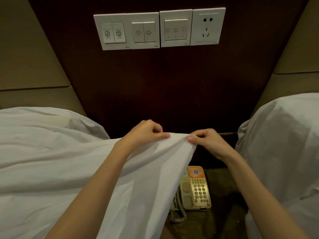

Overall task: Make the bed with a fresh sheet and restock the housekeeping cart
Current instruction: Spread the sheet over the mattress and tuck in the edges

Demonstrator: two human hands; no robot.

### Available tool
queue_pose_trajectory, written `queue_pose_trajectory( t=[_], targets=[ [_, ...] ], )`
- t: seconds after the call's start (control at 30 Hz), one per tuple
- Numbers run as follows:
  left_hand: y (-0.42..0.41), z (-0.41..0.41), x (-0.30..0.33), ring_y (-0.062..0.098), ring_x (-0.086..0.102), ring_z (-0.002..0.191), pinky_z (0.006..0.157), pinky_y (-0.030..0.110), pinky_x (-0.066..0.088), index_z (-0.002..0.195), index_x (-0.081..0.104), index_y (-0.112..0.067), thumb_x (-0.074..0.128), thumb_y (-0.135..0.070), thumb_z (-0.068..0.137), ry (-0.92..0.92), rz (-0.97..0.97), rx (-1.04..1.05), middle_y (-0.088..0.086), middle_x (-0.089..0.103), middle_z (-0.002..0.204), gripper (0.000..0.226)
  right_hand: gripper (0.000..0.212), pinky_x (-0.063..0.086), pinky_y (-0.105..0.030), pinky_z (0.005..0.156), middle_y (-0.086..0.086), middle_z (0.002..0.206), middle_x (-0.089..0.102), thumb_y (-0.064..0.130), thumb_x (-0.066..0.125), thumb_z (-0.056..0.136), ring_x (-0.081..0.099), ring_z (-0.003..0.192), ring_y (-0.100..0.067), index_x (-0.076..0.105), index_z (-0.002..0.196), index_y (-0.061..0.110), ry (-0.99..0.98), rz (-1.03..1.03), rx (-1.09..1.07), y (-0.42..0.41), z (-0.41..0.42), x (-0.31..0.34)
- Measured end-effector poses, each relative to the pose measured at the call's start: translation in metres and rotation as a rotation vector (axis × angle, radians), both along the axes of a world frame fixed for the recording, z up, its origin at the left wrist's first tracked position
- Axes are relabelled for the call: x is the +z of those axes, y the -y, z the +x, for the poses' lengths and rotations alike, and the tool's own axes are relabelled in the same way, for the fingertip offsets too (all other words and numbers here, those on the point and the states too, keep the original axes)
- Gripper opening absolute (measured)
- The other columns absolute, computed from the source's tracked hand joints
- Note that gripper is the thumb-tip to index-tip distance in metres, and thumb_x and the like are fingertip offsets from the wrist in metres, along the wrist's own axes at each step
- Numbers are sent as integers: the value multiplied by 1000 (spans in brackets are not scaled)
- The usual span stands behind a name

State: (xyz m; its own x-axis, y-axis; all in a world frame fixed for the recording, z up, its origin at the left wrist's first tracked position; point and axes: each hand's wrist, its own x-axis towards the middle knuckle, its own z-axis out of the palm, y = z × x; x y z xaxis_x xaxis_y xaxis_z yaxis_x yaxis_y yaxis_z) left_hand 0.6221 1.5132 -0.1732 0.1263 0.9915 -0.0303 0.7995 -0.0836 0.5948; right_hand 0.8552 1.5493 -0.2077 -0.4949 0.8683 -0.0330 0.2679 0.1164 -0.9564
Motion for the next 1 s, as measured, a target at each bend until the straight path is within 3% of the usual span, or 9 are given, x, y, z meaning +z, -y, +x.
queue_pose_trajectory(
  t=[0.13, 0.2, 0.3, 0.43, 0.53, 0.63, 0.7, 0.83, 1.0],
  targets=[
    [4, -4, -4, 11, 51, 63, 58, 31, 35, 82, 68, -14, 58, -59, 83, -106, -73, -45, 4, 55, 68, 46, 3, 46, -21, 79, 1, 88, 66, 11, 70, 80, 62, 87, -9, 70, 81, 13, -38, 46, -78, -2, 1, 6],
    [8, -1, -6, 13, 55, 69, 61, 28, 36, 85, 69, -17, 61, -52, 85, -33, -76, -64, 7, 59, 76, 36, 5, 46, -20, 75, 0, 88, 64, 10, 70, 81, 60, 87, -11, 67, 81, 14, -15, 84, -79, -3, 3, 9],
    [7, -1, -3, 6, 53, 68, 66, 24, 36, 84, 69, -15, 62, -40, 89, 79, -17, -56, -3, 57, 71, 26, 7, 44, -20, 75, 3, 87, 61, 11, 66, 85, 59, 85, -9, 63, 83, 17, 111, 164, -32, -2, 6, 13],
    [7, -5, 3, 28, 49, 67, 61, 34, 34, 81, 67, -10, 63, -48, 84, 85, 42, -36, 13, 52, 73, 39, 7, 46, -24, 73, 2, 87, 58, 12, 60, 89, 58, 84, -12, 59, 86, 17, 213, 227, -27, -2, 7, 19],
    [17, -10, -1, 16, 48, 61, 59, 28, 34, 77, 67, -16, 60, -49, 87, 62, 7, -42, 6, 50, 70, 35, 7, 50, -29, 73, -3, 87, 57, 11, 56, 92, 57, 83, -17, 57, 87, 15, 197, 204, -54, 2, 6, 18],
    [24, -21, -18, 19, 48, 62, 58, 31, 34, 73, 65, -18, 57, -48, 89, 71, -24, -48, 4, 52, 68, 35, 6, 51, -28, 71, -3, 88, 56, 10, 55, 92, 57, 84, -18, 56, 88, 14, 186, 191, -43, 1, 3, 12],
    [22, -30, -21, 11, 49, 61, 59, 29, 36, 69, 63, -28, 59, -45, 89, 100, -24, -25, -5, 52, 65, 27, 5, 51, -30, 73, -4, 89, 57, 10, 57, 91, 59, 84, -18, 57, 91, 15, 203, 198, -34, -7, -2, 12],
    [2, -45, 6, 7, 49, 59, 58, 28, 36, 71, 63, -34, 62, -42, 87, 58, -15, -15, -7, 55, 65, 18, 18, 48, -27, 81, 5, 92, 61, 15, 57, 93, 59, 91, -10, 61, 108, 23, 380, 194, 26, -30, -19, 24],
    [-16, -47, 55, 9, 53, 62, 57, 24, 34, 71, 63, -34, 63, -43, 86, 38, -61, -33, -6, 57, 66, 18, 15, 42, -22, 72, 11, 85, 59, 17, 51, 96, 56, 85, -6, 61, 87, 24, 408, 150, 15, -34, -14, 70]
  ],
)
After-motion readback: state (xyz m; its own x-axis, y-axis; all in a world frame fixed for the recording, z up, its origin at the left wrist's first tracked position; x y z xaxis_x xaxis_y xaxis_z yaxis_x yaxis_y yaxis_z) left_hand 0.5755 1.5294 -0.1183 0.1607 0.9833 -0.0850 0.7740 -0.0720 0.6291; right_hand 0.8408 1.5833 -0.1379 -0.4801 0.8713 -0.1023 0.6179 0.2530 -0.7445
